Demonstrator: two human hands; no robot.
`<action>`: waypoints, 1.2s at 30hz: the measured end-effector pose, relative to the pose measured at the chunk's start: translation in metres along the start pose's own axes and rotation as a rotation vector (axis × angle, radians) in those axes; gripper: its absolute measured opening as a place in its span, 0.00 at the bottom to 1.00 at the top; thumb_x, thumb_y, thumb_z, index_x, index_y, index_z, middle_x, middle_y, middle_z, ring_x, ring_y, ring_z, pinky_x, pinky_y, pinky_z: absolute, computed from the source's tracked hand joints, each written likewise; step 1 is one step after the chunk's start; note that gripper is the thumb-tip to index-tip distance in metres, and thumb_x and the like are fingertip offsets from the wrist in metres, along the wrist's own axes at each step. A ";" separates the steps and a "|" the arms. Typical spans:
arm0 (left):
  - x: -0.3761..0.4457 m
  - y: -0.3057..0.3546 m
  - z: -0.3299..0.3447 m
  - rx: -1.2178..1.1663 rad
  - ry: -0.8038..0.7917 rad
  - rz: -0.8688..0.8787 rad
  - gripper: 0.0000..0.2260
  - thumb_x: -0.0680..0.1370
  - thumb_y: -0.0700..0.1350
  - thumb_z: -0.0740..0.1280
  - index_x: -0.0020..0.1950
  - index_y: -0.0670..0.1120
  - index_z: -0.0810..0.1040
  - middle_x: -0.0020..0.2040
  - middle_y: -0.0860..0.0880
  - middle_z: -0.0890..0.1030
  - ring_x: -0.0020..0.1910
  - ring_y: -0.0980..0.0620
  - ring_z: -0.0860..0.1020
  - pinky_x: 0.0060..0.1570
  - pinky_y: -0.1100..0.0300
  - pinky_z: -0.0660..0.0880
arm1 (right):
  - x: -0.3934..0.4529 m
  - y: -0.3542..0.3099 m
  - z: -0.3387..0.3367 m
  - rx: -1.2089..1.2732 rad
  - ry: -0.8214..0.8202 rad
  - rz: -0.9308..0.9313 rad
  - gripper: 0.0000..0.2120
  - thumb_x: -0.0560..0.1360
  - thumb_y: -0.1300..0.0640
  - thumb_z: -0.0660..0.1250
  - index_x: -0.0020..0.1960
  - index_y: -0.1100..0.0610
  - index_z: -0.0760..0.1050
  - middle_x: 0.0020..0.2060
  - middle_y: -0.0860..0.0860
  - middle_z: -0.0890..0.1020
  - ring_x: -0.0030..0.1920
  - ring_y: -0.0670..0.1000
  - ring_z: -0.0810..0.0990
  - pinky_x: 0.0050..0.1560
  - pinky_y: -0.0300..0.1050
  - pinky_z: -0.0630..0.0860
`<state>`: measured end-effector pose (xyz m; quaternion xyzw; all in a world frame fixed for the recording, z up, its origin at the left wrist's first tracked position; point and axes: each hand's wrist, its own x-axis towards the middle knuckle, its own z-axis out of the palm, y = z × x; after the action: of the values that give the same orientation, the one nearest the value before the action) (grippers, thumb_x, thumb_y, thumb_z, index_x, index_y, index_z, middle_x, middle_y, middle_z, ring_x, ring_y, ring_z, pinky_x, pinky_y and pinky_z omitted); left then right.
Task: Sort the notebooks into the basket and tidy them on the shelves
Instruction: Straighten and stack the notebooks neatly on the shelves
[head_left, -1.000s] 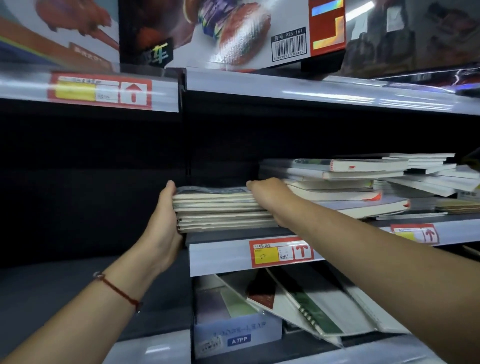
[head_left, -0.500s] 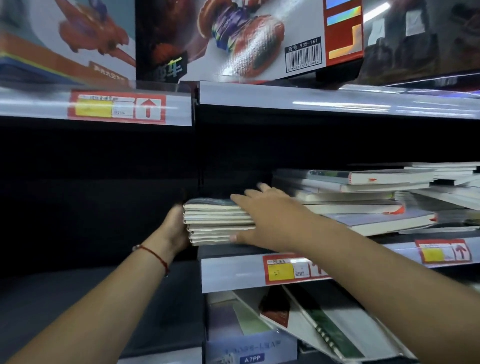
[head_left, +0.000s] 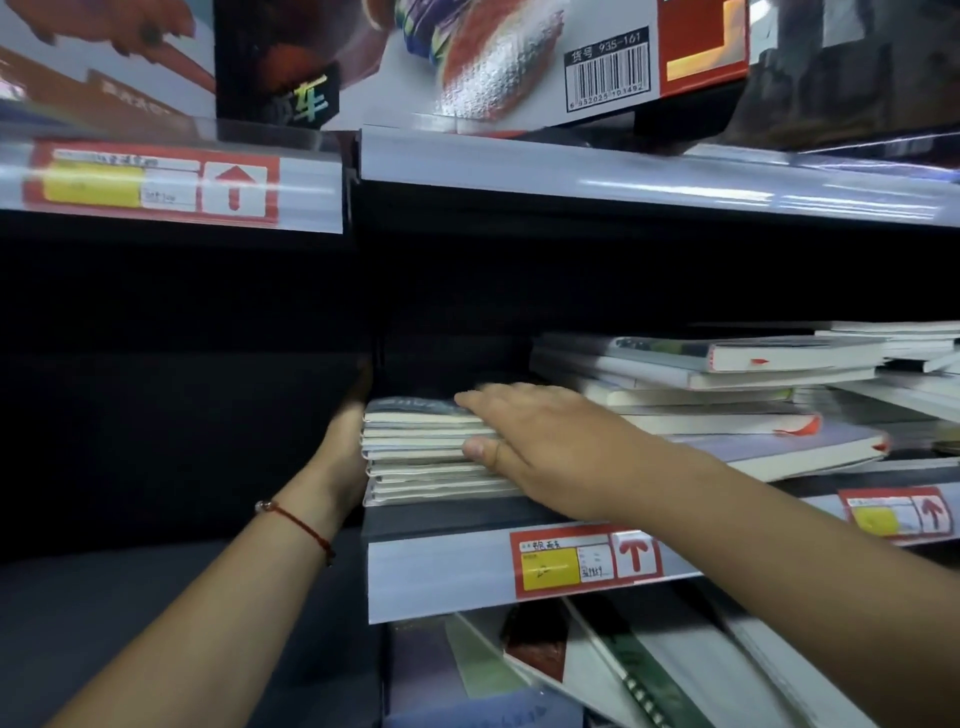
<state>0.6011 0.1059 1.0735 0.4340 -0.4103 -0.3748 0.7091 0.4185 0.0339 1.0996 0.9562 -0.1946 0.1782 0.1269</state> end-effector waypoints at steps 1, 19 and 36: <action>0.000 -0.002 0.001 0.011 0.002 0.014 0.38 0.83 0.63 0.50 0.25 0.42 0.81 0.27 0.43 0.81 0.24 0.49 0.81 0.21 0.64 0.74 | 0.001 0.001 0.001 0.011 0.009 -0.001 0.28 0.83 0.40 0.48 0.80 0.50 0.55 0.77 0.47 0.63 0.75 0.50 0.62 0.74 0.48 0.59; -0.033 -0.002 -0.035 0.974 -0.047 0.473 0.33 0.61 0.61 0.79 0.63 0.64 0.72 0.60 0.61 0.77 0.57 0.64 0.77 0.51 0.70 0.74 | 0.005 0.002 -0.004 0.058 -0.045 -0.056 0.34 0.79 0.36 0.59 0.80 0.42 0.50 0.78 0.42 0.60 0.77 0.47 0.59 0.76 0.50 0.60; -0.032 0.014 -0.041 1.216 -0.096 0.441 0.31 0.66 0.58 0.78 0.64 0.69 0.67 0.59 0.70 0.72 0.57 0.73 0.71 0.48 0.77 0.69 | -0.003 0.008 -0.017 -0.196 -0.120 0.017 0.45 0.75 0.42 0.71 0.81 0.42 0.45 0.79 0.44 0.59 0.76 0.50 0.63 0.71 0.50 0.66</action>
<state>0.6288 0.1516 1.0663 0.6463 -0.6601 0.0598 0.3780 0.4076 0.0331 1.1156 0.9465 -0.2261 0.1020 0.2064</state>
